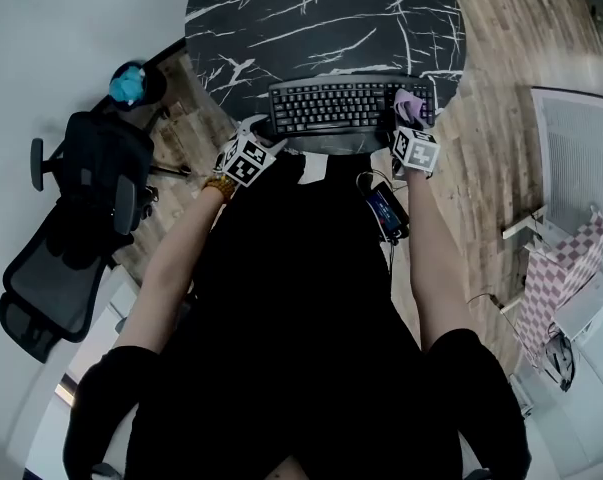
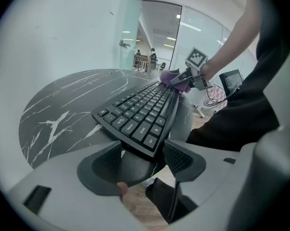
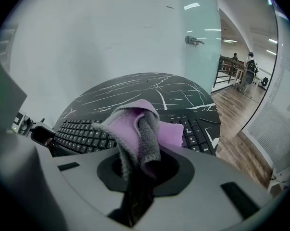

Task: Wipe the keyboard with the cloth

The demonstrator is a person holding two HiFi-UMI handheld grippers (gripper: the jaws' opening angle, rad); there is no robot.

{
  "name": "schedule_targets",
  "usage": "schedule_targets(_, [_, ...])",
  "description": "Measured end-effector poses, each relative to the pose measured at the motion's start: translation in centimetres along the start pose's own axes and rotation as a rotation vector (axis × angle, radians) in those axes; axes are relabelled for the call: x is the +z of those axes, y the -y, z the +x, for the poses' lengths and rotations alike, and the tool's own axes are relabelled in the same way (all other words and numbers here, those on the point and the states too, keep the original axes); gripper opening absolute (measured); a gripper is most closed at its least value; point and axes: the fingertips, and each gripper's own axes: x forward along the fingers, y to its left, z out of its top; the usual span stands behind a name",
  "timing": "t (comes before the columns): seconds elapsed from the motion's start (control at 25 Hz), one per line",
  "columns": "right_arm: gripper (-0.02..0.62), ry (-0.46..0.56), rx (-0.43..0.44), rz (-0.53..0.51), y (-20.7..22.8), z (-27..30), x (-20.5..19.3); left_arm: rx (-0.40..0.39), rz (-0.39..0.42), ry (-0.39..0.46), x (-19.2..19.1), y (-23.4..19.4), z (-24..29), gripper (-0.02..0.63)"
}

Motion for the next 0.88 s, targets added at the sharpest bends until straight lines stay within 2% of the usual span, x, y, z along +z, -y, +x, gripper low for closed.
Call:
schedule_targets(0.16, [0.069,0.001,0.015,0.012,-0.7,0.2,-0.2,-0.003,0.002,0.001,0.2,0.0,0.1,0.27])
schedule_targets(0.36, [0.069,-0.013,0.076,-0.069,-3.7,0.8,-0.7,-0.011,-0.012,0.002,0.0,0.0,0.0,0.27])
schedule_targets(0.6, [0.069,-0.025,0.075,-0.066,-5.0,0.9,-0.5,-0.008,-0.009,0.016,0.2,0.1,-0.2,0.27])
schedule_targets(0.8, [0.069,-0.045,0.158,-0.141,-7.5,1.5,-1.0,-0.015,-0.014,0.014,0.2,0.1,-0.2,0.27])
schedule_targets(0.88, [0.069,-0.048,0.165,-0.16,-8.4,1.7,-1.0,-0.018,-0.015,0.014,0.2,0.1,-0.2,0.27])
